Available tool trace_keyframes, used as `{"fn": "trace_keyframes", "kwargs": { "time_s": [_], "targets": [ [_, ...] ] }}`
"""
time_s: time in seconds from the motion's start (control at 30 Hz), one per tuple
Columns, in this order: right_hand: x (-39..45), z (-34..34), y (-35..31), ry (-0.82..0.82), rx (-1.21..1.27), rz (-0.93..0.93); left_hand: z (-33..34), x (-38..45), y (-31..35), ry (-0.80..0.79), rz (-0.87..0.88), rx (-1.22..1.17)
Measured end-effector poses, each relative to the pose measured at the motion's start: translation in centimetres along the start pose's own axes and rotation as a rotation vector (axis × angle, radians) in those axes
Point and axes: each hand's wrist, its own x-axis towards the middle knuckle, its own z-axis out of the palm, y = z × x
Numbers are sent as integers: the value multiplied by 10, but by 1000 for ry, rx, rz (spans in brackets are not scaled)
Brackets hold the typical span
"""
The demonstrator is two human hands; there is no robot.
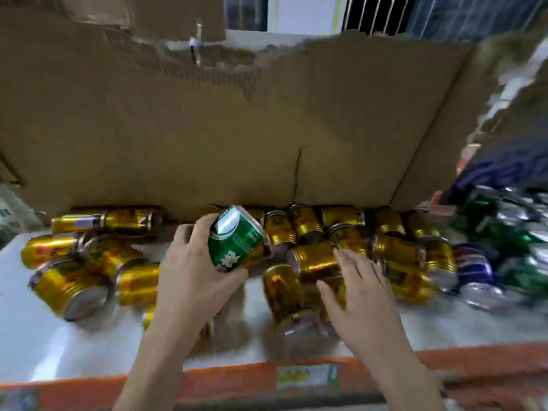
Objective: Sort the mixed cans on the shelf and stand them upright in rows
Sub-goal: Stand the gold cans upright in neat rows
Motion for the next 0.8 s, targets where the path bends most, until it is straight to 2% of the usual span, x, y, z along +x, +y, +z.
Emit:
{"fn": "trace_keyframes", "kwargs": {
  "time_s": [0.17, 0.3, 0.53, 0.8],
  "targets": [
    [-53, -48, 129, 127, -74, 158, 93, -55, 119, -157, 140, -200],
    [-91, -62, 194, 151, -89, 209, 143, -94, 175, -321, 194, -212],
    [-115, -56, 250, 143, -84, 259, 172, -103, 209, -350, 188, -109],
    [-40, -64, 268, 94, -59, 173, 184, -59, 210, -276, 147, -65]
  ]
}}
